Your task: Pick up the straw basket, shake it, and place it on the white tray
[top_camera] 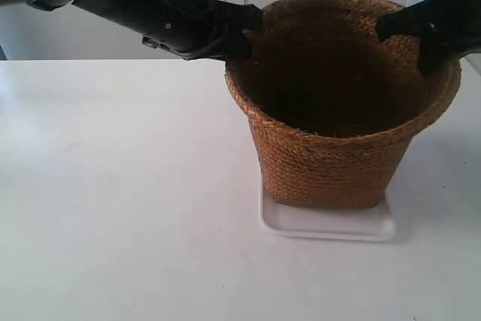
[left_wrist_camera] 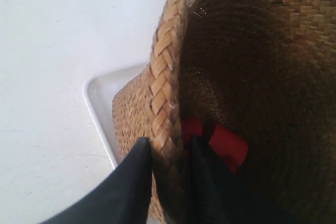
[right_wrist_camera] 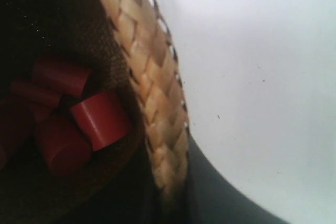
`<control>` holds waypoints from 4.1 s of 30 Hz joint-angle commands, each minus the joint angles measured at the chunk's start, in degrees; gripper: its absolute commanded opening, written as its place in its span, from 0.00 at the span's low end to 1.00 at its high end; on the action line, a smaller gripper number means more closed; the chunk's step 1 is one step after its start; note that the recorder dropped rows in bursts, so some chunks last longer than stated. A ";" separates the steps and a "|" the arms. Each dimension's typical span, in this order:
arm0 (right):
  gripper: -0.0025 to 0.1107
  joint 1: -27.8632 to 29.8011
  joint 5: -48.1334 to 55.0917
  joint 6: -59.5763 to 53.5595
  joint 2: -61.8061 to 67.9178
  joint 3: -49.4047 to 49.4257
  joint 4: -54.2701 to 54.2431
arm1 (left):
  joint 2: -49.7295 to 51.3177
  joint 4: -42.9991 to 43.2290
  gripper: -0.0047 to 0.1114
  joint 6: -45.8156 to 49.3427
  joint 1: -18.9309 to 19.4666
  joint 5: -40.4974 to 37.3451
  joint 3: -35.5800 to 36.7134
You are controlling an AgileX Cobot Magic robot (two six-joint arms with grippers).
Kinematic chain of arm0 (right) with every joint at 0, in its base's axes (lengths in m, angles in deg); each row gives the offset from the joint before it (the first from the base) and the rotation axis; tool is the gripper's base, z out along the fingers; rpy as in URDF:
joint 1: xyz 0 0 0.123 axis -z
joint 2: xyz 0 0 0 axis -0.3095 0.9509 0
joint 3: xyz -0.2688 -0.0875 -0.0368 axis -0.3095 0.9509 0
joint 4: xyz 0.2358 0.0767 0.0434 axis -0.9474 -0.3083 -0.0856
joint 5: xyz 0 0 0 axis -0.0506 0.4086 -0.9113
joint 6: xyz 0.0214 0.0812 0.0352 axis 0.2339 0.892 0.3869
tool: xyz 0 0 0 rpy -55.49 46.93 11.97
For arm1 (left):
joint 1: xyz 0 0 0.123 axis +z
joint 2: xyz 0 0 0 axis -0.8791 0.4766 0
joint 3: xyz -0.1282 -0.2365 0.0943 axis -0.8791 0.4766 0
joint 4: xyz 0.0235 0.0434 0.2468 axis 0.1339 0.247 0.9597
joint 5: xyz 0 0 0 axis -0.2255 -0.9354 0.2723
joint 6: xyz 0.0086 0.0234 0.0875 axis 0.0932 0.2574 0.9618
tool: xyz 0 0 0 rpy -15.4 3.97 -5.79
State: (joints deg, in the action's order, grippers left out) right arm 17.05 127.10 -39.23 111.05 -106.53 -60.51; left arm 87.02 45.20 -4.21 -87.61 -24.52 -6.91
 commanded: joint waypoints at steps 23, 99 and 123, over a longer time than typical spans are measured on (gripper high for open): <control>0.48 0.47 -0.83 -0.22 -0.38 0.45 2.30 | -1.25 1.45 0.57 3.28 -0.29 2.36 -0.43; 0.02 0.36 -7.30 -8.42 -95.84 53.15 -0.75 | -78.56 11.51 0.04 4.94 3.81 2.07 56.30; 0.02 0.36 -7.42 -8.42 -95.84 53.15 -0.75 | -80.71 11.51 0.04 4.94 3.81 1.96 56.30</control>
State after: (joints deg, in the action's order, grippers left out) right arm 17.05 119.97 -47.23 15.38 -53.50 -61.43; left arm 7.59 57.23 0.48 -83.97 -22.37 49.15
